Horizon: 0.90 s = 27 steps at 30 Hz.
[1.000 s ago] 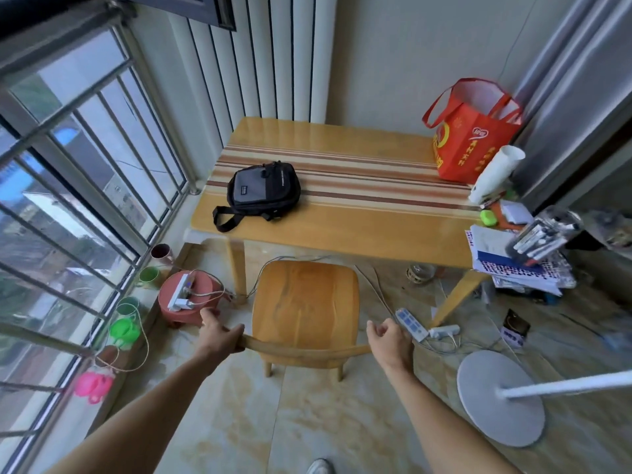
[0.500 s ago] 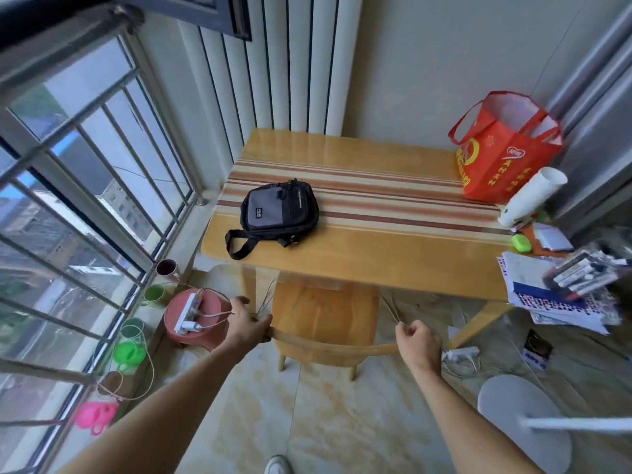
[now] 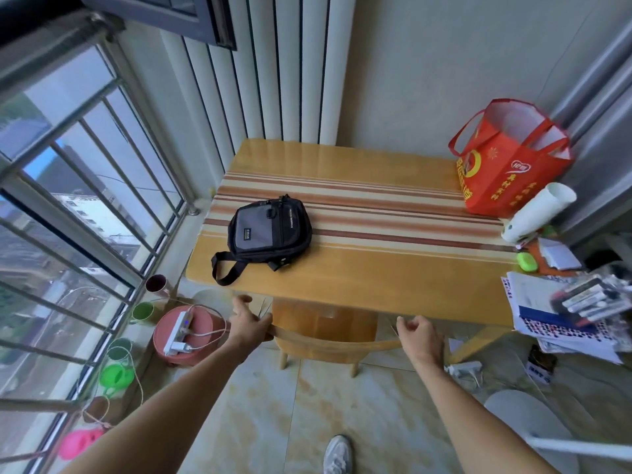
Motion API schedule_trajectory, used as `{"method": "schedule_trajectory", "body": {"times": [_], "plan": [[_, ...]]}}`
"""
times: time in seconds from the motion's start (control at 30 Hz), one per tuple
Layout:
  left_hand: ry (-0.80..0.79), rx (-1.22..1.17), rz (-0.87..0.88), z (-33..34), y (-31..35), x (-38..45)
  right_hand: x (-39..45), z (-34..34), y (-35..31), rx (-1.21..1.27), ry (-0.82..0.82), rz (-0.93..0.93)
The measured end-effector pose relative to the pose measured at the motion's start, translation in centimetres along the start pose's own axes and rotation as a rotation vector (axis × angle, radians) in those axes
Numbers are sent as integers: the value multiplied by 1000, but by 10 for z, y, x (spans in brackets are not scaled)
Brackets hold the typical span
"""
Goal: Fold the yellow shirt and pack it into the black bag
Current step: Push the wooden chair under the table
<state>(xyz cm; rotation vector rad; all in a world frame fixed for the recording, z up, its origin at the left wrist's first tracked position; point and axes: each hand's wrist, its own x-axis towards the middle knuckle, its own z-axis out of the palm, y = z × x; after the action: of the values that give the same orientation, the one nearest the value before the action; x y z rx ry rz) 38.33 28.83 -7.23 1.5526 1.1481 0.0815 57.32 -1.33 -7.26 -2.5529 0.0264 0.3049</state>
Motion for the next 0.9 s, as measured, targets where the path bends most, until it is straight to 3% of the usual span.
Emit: {"method": "schedule_trajectory", "body": {"times": [0.9], "plan": [[8,63,-48,21,36,35,54,-3,-16,32,-18,-61]]}}
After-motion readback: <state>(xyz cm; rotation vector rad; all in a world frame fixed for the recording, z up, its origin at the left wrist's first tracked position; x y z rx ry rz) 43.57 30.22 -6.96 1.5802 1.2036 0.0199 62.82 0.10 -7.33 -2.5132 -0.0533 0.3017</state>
